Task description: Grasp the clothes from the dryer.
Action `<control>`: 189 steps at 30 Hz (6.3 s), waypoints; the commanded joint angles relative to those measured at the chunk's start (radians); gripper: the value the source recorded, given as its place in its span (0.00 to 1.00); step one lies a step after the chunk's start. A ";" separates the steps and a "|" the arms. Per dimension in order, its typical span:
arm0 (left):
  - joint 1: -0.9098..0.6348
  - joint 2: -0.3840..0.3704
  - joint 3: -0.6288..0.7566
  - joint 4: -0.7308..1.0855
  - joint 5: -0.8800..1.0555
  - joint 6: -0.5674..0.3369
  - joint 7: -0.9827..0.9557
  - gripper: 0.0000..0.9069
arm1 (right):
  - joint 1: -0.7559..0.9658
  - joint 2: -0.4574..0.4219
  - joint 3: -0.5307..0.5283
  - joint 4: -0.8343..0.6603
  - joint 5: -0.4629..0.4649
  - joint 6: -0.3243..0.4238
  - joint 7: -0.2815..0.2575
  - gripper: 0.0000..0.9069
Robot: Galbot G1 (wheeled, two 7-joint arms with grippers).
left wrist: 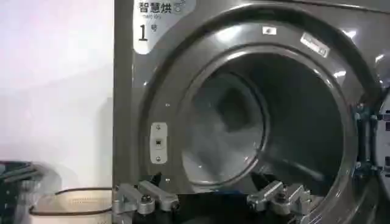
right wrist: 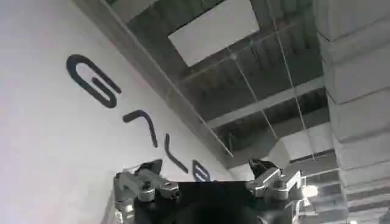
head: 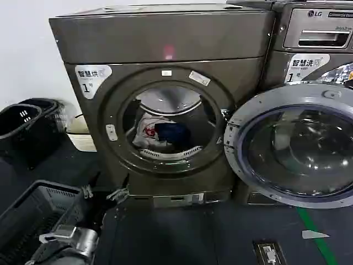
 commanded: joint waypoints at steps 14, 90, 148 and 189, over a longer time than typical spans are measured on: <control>-0.008 0.012 -0.008 -0.022 -0.032 0.016 0.017 1.00 | 0.005 -0.003 -0.010 0.009 0.040 0.016 0.003 1.00; -0.068 0.022 0.055 0.034 0.015 -0.019 -0.011 1.00 | -0.020 0.010 0.015 0.007 0.076 0.122 -0.090 1.00; -0.842 0.051 0.222 0.953 -0.016 -0.131 -0.131 1.00 | -0.051 0.012 0.079 0.007 0.020 0.052 -0.068 1.00; -1.563 0.189 0.983 1.861 0.527 -0.256 0.835 1.00 | -0.050 0.005 0.083 -0.022 0.022 0.065 -0.068 1.00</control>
